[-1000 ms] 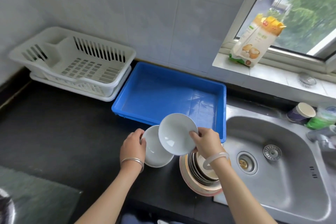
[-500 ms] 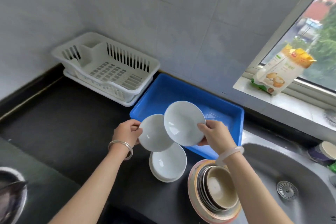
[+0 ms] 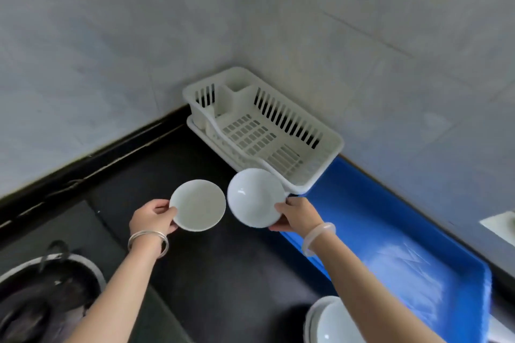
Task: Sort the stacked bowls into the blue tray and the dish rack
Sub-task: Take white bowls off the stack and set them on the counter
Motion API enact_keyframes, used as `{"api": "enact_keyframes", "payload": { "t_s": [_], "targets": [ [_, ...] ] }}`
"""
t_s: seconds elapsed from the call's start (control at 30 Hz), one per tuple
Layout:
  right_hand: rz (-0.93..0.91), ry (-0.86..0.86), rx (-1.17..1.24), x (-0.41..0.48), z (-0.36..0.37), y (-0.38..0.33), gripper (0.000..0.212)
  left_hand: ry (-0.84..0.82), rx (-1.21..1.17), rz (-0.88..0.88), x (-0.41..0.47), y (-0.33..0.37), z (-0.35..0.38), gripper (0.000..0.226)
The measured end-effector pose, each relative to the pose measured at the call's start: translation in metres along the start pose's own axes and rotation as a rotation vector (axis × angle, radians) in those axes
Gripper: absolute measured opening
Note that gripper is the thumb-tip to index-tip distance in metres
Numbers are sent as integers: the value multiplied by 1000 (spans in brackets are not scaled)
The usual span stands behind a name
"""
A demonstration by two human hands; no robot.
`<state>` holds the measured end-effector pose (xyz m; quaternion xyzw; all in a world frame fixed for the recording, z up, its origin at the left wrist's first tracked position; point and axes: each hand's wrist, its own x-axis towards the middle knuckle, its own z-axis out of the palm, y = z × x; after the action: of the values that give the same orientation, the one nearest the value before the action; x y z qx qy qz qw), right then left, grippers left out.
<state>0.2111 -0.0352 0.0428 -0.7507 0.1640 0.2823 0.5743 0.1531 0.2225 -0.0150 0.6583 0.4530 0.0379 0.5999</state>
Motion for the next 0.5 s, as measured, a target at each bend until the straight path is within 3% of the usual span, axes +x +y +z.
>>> {"api": "enact_keyframes", "payload": {
  "t_s": [0.13,0.37,0.5],
  "targets": [
    [127,-91,121,51,60,-11,7,123,-103,-66,41,-4,-21,20],
    [171,-31,88,125,136,-29,24,309,-288,-185,90,0,-36,20],
    [181,-13,57,151,166,-40,17,405,-380,-230,106,2,-36,24]
  ]
}}
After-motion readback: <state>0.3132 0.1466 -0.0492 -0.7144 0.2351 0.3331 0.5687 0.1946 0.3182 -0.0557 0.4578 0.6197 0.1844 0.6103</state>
